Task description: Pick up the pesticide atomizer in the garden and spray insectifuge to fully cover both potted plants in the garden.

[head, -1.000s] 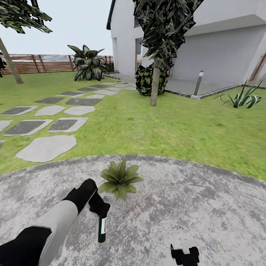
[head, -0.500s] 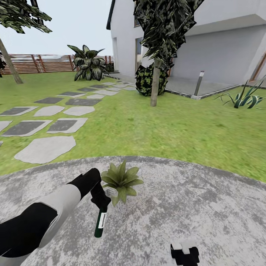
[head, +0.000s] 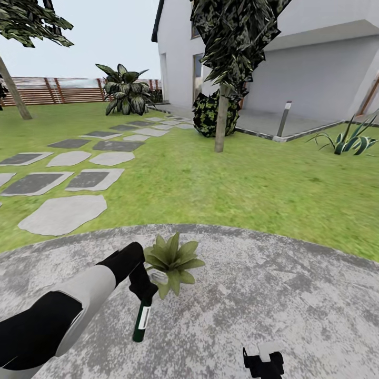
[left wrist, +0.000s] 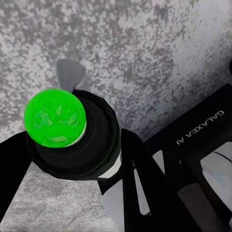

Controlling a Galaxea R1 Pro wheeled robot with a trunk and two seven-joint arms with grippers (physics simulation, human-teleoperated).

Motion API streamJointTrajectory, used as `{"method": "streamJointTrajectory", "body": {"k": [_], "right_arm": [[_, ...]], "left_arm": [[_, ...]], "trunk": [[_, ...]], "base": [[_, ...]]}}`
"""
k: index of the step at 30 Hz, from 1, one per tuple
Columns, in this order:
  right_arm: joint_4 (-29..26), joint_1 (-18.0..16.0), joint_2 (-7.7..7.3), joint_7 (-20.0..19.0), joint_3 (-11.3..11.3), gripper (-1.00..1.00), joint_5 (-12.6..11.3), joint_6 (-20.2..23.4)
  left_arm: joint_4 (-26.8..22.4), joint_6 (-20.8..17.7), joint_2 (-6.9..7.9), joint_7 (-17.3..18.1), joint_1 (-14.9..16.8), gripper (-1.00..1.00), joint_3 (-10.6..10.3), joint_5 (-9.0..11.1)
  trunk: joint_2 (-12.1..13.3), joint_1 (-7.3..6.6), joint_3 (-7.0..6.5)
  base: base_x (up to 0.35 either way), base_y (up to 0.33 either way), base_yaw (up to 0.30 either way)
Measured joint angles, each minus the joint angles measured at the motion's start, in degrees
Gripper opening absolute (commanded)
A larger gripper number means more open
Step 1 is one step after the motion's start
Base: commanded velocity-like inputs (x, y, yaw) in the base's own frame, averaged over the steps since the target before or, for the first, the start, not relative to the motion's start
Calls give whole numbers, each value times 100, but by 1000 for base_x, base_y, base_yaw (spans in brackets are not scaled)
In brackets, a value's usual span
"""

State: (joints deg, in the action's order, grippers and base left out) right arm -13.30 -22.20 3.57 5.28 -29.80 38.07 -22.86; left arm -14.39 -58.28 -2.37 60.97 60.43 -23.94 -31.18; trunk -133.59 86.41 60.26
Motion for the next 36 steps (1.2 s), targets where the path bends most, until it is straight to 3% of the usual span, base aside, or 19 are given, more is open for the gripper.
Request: {"method": "streamJointTrajectory", "body": {"k": [16, 22, 27, 36], "right_arm": [[-6, 0, 0, 7, 0, 100, 5, 2], [-5, 0, -13, 2, 7, 100, 16, 0], [-9, 0, -17, 9, 3, 100, 17, 1], [-1, 0, -18, 9, 8, 100, 17, 0]], "left_arm": [[-6, -2, -6, 0, 62, -100, 7, 5], [5, -1, -11, 0, -16, -100, 37, -6], [2, 6, -1, 0, -273, -100, 36, -6], [-6, 1, 17, 0, -354, -100, 5, -5]], "trunk": [[0, 0, 0], [0, -1, 0], [0, 0, 0], [0, 0, 0]], "base": [[98, 0, 0], [127, 0, 0], [6, 0, 0], [2, 0, 0]]}}
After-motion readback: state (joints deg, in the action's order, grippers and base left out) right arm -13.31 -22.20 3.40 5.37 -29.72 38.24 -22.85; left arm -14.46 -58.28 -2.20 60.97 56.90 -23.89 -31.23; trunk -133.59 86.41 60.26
